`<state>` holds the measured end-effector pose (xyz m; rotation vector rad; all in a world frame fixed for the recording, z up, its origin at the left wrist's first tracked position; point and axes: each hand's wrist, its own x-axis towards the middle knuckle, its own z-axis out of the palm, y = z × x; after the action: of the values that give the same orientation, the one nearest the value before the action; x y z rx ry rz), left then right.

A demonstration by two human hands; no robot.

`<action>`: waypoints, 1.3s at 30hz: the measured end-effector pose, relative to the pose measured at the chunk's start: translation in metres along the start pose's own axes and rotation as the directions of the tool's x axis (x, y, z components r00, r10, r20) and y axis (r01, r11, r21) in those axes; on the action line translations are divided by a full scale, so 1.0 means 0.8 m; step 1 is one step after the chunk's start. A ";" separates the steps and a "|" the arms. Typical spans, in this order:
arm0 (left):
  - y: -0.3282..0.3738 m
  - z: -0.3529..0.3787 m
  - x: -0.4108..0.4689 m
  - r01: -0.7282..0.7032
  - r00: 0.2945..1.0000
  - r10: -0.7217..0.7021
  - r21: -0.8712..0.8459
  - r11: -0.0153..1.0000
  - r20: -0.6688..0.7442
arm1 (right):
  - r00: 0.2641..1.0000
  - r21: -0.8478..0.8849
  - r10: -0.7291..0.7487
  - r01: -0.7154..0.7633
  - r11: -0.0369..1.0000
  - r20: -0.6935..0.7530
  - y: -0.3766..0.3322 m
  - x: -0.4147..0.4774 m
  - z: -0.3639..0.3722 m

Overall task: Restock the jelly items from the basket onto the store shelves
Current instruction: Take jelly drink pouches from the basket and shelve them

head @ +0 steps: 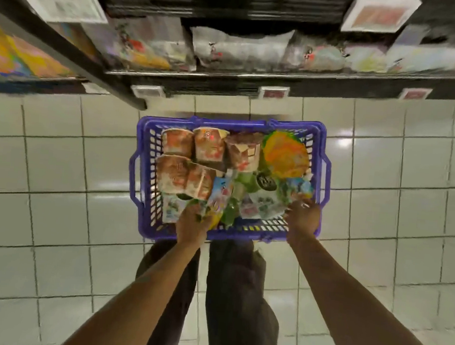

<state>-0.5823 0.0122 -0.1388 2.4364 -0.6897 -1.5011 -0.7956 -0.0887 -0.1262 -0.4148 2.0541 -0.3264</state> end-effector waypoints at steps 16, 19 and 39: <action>-0.014 0.032 0.004 -0.053 0.997 0.040 -0.203 0.978 -0.067 | 0.986 -0.075 0.142 -0.148 0.986 -0.084 0.043 0.060 -0.010; 0.000 0.030 -0.004 -0.049 0.999 0.049 -0.202 0.978 -0.007 | 0.978 -0.316 -0.061 -0.005 0.949 -0.199 0.038 0.045 -0.014; 0.276 -0.265 -0.245 -0.204 0.954 0.297 -0.623 0.755 0.047 | 0.782 0.572 -0.444 0.138 0.808 0.438 -0.255 -0.332 -0.137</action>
<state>-0.5315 -0.1010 0.2026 1.6867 -0.4309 -1.4990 -0.7357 -0.1549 0.2147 -0.4432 1.2465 -0.8312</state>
